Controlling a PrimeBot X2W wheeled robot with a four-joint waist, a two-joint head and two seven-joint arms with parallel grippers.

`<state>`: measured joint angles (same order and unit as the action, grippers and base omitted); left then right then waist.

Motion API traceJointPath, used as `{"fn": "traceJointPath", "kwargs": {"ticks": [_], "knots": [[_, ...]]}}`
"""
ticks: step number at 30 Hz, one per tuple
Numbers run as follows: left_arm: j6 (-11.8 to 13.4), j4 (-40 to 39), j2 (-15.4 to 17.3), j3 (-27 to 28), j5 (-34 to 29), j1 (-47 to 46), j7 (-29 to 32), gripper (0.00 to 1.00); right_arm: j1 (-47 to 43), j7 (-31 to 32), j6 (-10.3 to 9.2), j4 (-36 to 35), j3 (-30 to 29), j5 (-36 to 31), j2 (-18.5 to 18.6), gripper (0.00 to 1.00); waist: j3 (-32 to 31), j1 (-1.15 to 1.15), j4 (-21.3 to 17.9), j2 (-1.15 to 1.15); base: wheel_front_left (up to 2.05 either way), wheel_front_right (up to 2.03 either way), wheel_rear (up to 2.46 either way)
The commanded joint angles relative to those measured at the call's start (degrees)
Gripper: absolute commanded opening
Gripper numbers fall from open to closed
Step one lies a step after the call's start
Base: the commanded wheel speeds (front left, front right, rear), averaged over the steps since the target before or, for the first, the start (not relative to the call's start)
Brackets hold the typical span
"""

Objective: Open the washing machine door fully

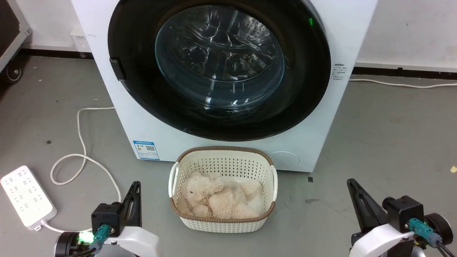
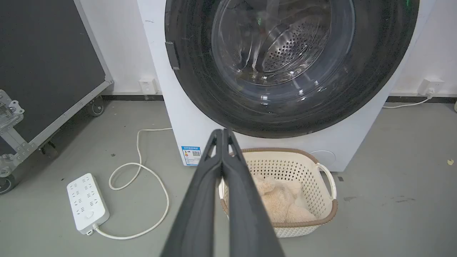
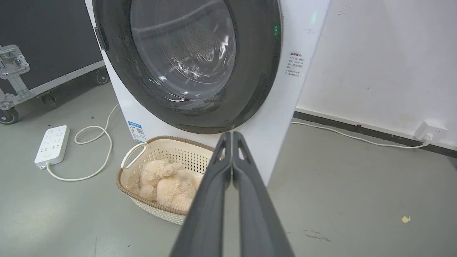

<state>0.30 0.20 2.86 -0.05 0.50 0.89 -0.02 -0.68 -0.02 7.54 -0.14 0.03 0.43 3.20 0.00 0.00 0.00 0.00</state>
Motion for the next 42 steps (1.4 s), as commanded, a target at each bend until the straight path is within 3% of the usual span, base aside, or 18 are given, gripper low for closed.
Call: {"fn": "traceJointPath", "kwargs": {"ticks": [1,42], "knots": [[-0.30,-0.20,0.01,0.05,-0.50,-0.89,0.02,0.00,0.68,0.02,-0.05,0.14,-0.03,-0.43,-0.33,0.00,0.00,0.00,0.00,0.00,0.00,0.00,0.00],[-0.30,-0.20,0.01,0.05,-0.50,-0.89,0.02,0.00,0.68,0.02,-0.05,0.14,-0.03,-0.43,-0.33,0.00,0.00,0.00,0.00,0.00,0.00,0.00,0.00]]}}
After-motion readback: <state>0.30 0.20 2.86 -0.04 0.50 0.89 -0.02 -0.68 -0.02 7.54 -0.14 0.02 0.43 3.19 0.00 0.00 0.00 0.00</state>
